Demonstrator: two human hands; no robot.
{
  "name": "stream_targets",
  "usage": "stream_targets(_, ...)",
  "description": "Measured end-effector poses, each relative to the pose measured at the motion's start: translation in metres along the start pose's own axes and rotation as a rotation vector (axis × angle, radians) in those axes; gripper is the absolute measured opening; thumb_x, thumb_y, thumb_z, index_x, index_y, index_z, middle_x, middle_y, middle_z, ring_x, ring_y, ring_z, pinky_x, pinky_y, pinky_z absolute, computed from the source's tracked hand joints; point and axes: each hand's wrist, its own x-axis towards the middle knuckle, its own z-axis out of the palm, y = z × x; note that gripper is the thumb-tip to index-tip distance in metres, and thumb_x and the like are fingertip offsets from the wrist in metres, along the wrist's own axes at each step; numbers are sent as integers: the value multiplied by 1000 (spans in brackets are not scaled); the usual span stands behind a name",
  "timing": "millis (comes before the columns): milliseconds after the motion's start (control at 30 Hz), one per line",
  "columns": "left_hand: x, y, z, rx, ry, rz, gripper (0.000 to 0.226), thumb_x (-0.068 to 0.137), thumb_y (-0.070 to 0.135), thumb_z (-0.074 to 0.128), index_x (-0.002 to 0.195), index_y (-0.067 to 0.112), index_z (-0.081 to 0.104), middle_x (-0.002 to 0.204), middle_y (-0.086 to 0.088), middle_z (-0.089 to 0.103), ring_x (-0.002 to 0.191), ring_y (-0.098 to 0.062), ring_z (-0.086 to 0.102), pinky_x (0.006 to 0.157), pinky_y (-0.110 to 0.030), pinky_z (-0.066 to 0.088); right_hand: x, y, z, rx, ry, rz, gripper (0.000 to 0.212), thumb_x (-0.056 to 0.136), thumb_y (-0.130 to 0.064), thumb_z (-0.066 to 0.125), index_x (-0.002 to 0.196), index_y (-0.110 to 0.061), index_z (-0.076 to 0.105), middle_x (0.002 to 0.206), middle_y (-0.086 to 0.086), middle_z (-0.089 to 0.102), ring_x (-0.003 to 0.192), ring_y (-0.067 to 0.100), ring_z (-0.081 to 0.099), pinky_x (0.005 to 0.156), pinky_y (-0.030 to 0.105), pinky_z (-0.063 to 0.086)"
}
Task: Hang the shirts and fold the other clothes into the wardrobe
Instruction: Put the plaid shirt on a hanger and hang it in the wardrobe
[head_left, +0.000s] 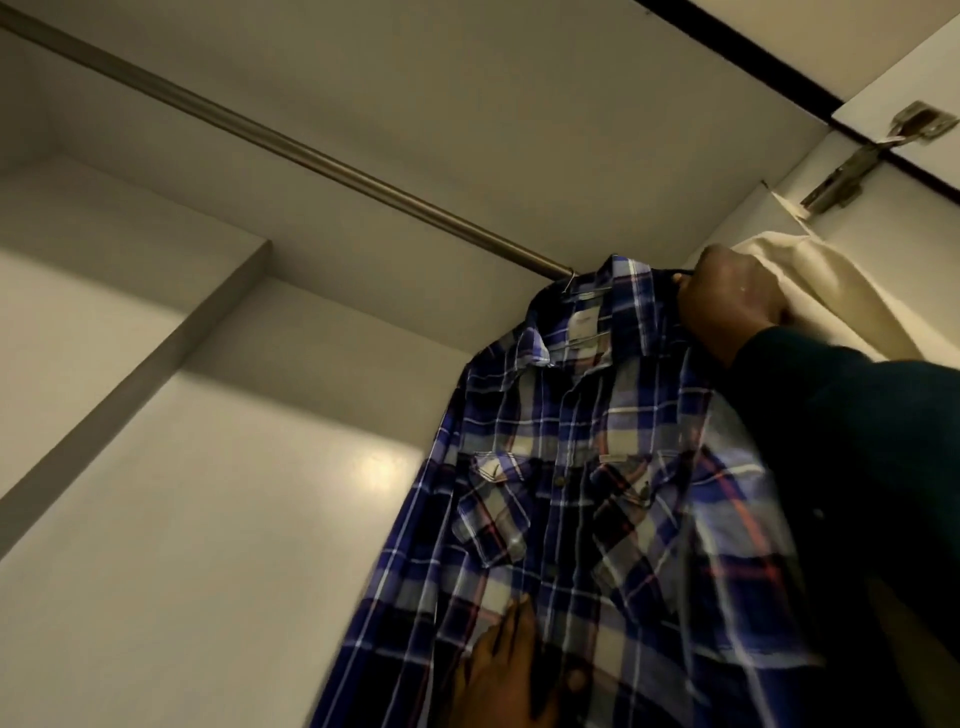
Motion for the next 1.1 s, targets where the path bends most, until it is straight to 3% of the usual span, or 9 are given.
stream_targets(100, -7, 6, -1, 32, 67, 5, 158, 16, 99, -28, 158, 34, -8, 166, 11, -15, 154, -14, -5, 124, -38, 10, -19, -11, -3, -270, 112, -172, 28, 101, -14, 45, 125, -1, 50, 122, 27, 53, 112, 42, 53, 86, 44, 42)
stream_targets(200, -8, 6, -6, -29, 198, -19, 148, 25, 97, -32, 157, 32, -13, 164, 10, -23, 153, -13, -17, 123, -39, 4, -44, -18, 8, -631, 184, -497, 47, 95, -24, 41, 133, 2, 42, 132, 28, 42, 122, 41, 42, 104, 48, 35)
stream_targets(333, -5, 5, -12, -140, 285, 29, 134, 43, 102, -19, 158, 32, -12, 166, 7, -15, 153, -16, -11, 124, -43, 4, -87, -16, 29, -683, 13, -722, 65, 102, -33, 23, 152, 8, 16, 155, 36, 16, 144, 49, 20, 118, 54, 20)
stream_targets(467, -8, 8, -12, -133, 315, 41, 110, 65, 95, -8, 156, 34, -19, 164, 9, -21, 152, -17, -16, 122, -45, -3, -109, -4, 32, -721, -105, -758, 68, 101, -30, 20, 154, 7, 0, 157, 39, -9, 148, 53, -2, 122, 56, 7)
stream_targets(533, -9, 9, -11, -105, 302, 41, 97, 76, 87, -1, 155, 34, -22, 161, 11, -26, 152, -17, -19, 121, -44, -7, -112, 2, 32, -718, -107, -759, 68, 101, -31, 20, 155, 5, 0, 157, 38, -13, 147, 53, -6, 121, 57, 3)
stream_targets(767, -17, 10, -11, -80, 312, 36, 86, 89, 77, 10, 155, 32, -22, 161, 10, -28, 150, -16, -23, 119, -40, -13, -127, 6, 31, -715, -140, -765, 71, 103, -37, 23, 155, 5, -1, 157, 37, -16, 147, 53, -10, 120, 58, 5)
stream_targets(933, -24, 3, -2, -60, 337, 71, 108, 63, 94, -16, 152, 34, -24, 162, 9, -27, 150, -17, -24, 121, -44, -12, -150, 14, 33, -744, -270, -718, 80, 103, -56, 23, 157, -2, -2, 156, 34, -22, 146, 52, -15, 116, 65, 8)
stream_targets(1033, -33, -1, 5, -41, 300, 74, 103, 53, 96, -24, 143, 47, -29, 157, 11, -36, 149, -18, -27, 119, -47, -13, -180, 23, 32, -831, -513, -773, 87, 100, -63, 28, 157, -6, -4, 158, 33, -19, 147, 52, -10, 115, 66, 8)
stream_targets(1100, -40, -10, 17, 22, 299, 77, 96, 56, 93, -27, 141, 50, -32, 153, 11, -43, 145, -17, -35, 115, -43, -23, -201, 34, 29, -931, -720, -897, 85, 99, -62, 32, 159, -9, 1, 160, 30, -12, 148, 51, -5, 115, 67, 6)
